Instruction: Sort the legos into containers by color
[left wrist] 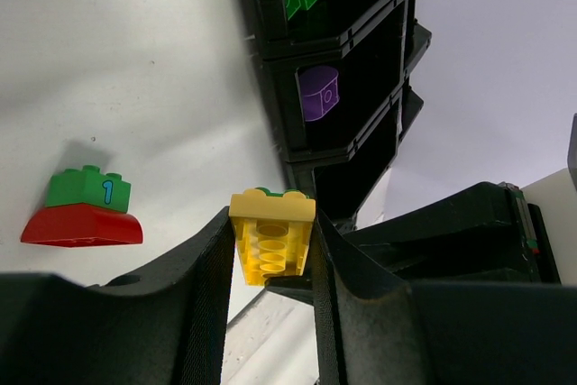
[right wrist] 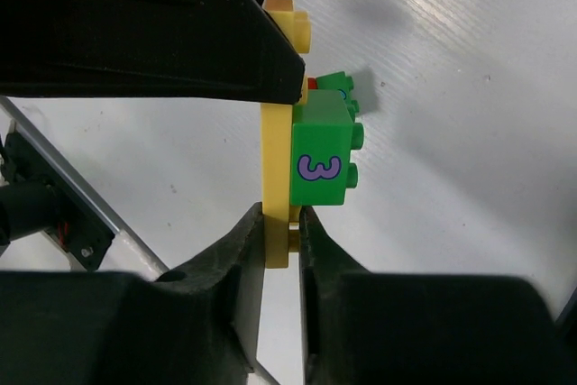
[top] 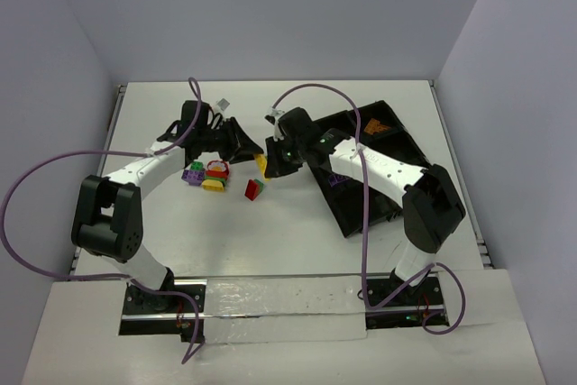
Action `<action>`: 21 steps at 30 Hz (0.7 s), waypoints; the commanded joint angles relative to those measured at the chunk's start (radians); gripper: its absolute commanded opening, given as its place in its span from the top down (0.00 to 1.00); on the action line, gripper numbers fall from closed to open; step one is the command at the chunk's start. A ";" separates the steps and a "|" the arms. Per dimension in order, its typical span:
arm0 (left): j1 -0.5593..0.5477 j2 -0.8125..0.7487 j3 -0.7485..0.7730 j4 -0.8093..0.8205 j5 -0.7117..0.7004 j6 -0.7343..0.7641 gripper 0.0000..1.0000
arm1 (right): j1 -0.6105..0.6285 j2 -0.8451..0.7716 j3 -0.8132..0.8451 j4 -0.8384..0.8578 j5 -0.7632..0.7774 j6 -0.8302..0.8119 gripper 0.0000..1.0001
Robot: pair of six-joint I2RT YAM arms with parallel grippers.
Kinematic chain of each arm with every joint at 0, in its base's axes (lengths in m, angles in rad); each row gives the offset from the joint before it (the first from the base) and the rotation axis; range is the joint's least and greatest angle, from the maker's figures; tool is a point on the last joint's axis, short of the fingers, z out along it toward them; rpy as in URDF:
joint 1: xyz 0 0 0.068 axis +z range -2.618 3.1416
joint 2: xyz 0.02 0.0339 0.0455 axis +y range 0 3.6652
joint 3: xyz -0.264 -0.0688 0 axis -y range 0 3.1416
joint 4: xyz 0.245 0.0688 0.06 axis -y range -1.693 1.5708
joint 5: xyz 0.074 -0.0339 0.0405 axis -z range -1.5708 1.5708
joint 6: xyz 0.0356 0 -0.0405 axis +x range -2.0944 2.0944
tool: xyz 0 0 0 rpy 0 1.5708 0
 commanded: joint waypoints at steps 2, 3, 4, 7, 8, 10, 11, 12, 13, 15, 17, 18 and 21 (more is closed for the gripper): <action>-0.002 0.001 0.020 0.076 0.043 -0.032 1.00 | 0.009 0.007 0.115 -0.038 -0.031 -0.018 0.58; -0.001 -0.001 0.014 0.087 0.050 -0.037 1.00 | 0.007 0.007 0.132 -0.047 -0.033 -0.020 0.51; 0.001 -0.003 0.009 0.087 0.051 -0.036 1.00 | 0.007 0.008 0.143 -0.057 -0.033 -0.024 0.47; 0.015 -0.009 0.012 0.066 0.060 -0.007 1.00 | 0.005 0.008 0.192 -0.120 -0.022 -0.043 0.45; 0.025 -0.012 0.013 0.060 0.076 0.005 1.00 | 0.003 0.000 0.208 -0.137 -0.023 -0.047 0.44; 0.057 -0.023 0.011 0.060 0.118 0.022 1.00 | -0.015 -0.020 0.232 -0.157 -0.046 -0.058 0.41; 0.065 -0.026 0.011 0.058 0.150 0.038 1.00 | -0.034 -0.034 0.236 -0.158 -0.062 -0.059 0.41; 0.075 -0.028 0.010 0.060 0.178 0.050 1.00 | -0.054 -0.041 0.239 -0.158 -0.107 -0.054 0.41; 0.085 -0.030 0.009 0.063 0.206 0.061 1.00 | -0.075 -0.049 0.239 -0.155 -0.155 -0.047 0.41; 0.098 -0.038 -0.001 0.080 0.255 0.077 1.00 | -0.122 -0.065 0.221 -0.126 -0.248 -0.024 0.41; 0.099 -0.053 -0.025 0.136 0.297 0.069 1.00 | -0.161 -0.082 0.199 -0.079 -0.326 0.001 0.41; 0.098 -0.062 -0.040 0.198 0.323 0.055 1.00 | -0.178 -0.089 0.188 -0.051 -0.366 0.020 0.41; 0.099 -0.090 -0.067 0.314 0.381 0.025 1.00 | -0.229 -0.092 0.156 -0.007 -0.472 0.049 0.41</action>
